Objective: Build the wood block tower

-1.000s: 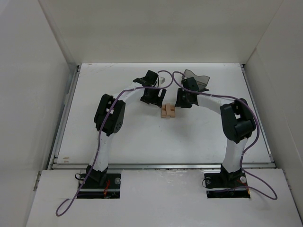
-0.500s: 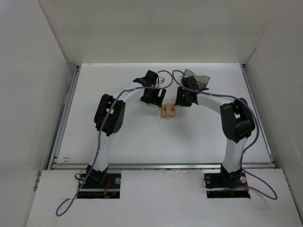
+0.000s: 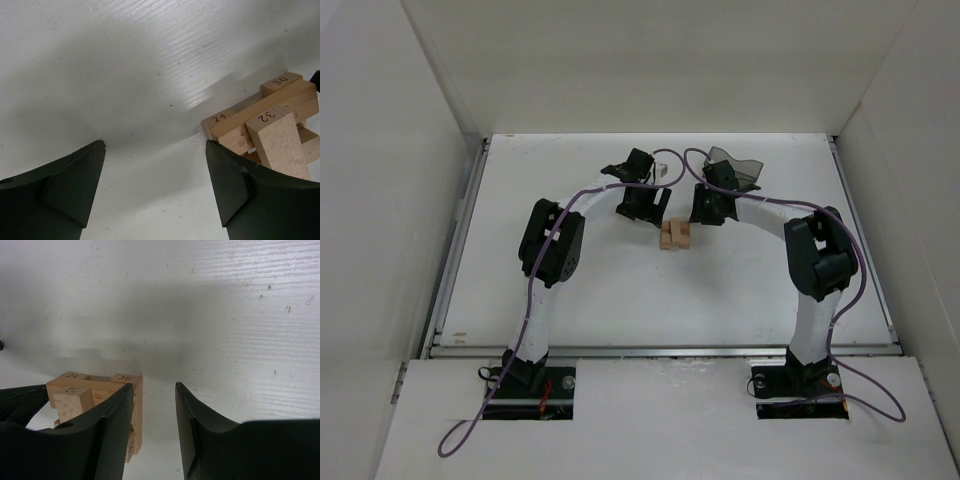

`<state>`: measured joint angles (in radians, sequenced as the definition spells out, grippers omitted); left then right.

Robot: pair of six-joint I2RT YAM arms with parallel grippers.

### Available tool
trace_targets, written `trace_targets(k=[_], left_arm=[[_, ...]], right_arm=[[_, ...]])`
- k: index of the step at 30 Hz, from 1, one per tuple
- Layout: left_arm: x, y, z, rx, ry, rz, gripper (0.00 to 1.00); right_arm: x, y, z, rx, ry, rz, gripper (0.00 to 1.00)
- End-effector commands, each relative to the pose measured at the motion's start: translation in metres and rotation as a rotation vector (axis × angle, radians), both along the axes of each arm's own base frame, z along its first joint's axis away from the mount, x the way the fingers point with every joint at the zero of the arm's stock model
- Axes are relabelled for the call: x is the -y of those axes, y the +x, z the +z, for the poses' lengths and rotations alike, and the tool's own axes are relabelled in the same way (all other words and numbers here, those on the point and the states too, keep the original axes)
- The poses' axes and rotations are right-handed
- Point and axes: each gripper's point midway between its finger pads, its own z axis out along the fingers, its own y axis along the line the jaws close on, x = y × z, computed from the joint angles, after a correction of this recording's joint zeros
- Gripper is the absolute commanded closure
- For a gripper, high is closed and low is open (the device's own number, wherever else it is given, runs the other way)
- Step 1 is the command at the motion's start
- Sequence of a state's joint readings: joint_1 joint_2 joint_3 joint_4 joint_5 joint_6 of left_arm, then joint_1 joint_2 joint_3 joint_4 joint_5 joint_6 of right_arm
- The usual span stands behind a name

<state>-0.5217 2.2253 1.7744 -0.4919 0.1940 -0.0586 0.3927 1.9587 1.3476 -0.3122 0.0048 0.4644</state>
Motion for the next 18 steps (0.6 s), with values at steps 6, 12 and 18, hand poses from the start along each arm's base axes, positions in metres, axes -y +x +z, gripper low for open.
trace_targets(k=[6, 12, 18], left_arm=[[-0.007, -0.007, 0.021, 0.004, -0.002, 0.024, 0.20], [-0.010, -0.005, 0.025, 0.021, 0.008, 0.033, 0.20], [-0.015, 0.002, 0.030, 0.038, 0.020, 0.053, 0.20]], right_arm=[[-0.004, 0.011, 0.015, 0.046, 0.014, -0.010, 0.55], [0.000, 0.012, 0.023, 0.061, 0.004, -0.023, 0.55], [0.004, 0.009, 0.027, 0.067, -0.009, -0.034, 0.55]])
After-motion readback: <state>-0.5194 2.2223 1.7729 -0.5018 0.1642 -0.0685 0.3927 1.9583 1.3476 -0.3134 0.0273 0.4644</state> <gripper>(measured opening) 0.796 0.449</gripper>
